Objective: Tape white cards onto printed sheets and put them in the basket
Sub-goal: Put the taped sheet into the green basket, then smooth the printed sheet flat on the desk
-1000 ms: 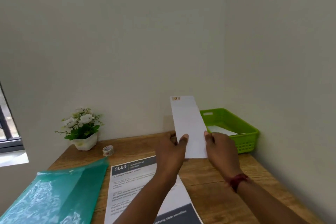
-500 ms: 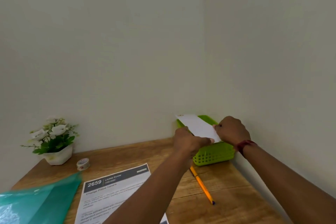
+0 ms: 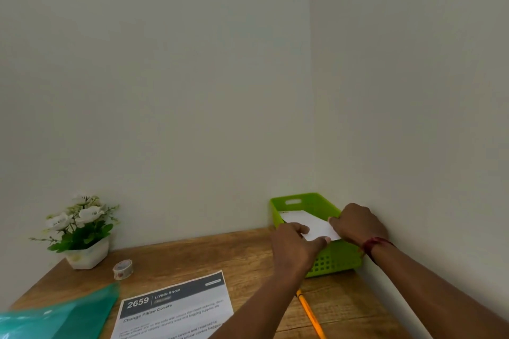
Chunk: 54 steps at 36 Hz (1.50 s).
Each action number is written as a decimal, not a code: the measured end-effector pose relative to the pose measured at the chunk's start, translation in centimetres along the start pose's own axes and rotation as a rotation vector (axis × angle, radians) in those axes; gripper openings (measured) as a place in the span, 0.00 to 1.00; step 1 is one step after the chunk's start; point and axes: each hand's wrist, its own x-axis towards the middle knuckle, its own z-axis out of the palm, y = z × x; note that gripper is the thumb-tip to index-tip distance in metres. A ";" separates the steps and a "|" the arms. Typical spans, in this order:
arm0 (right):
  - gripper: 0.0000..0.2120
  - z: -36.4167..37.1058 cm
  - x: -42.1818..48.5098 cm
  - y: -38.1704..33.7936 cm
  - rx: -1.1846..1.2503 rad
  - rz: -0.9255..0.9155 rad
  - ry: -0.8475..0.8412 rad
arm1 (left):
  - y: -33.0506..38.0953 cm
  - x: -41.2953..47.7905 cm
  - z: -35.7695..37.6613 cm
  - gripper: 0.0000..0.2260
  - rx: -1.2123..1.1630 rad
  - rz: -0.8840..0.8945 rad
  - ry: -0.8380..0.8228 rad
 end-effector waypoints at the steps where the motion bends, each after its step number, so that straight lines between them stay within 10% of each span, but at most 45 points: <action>1: 0.14 0.1 0.1 0.0 0.009 0.002 0.002 | -0.1 0.0 0.0 0.23 0.004 0.002 0.007; 18: 0.24 0.9 -3.0 -0.7 0.006 -0.146 0.293 | -1.6 -1.4 -0.9 0.25 0.214 0.124 -0.010; 35: 0.09 8.9 -14.3 -8.2 0.212 -0.723 0.429 | -7.0 -6.2 -13.3 0.16 0.418 0.298 0.033; 47: 0.17 15.1 -13.6 -11.0 0.005 -0.972 -0.003 | -14.7 -5.1 -23.9 0.13 0.511 -0.011 -0.021; 54: 0.21 16.5 -11.2 -12.3 0.049 -0.863 -0.340 | -19.2 -3.0 -25.4 0.34 0.770 -0.102 -0.270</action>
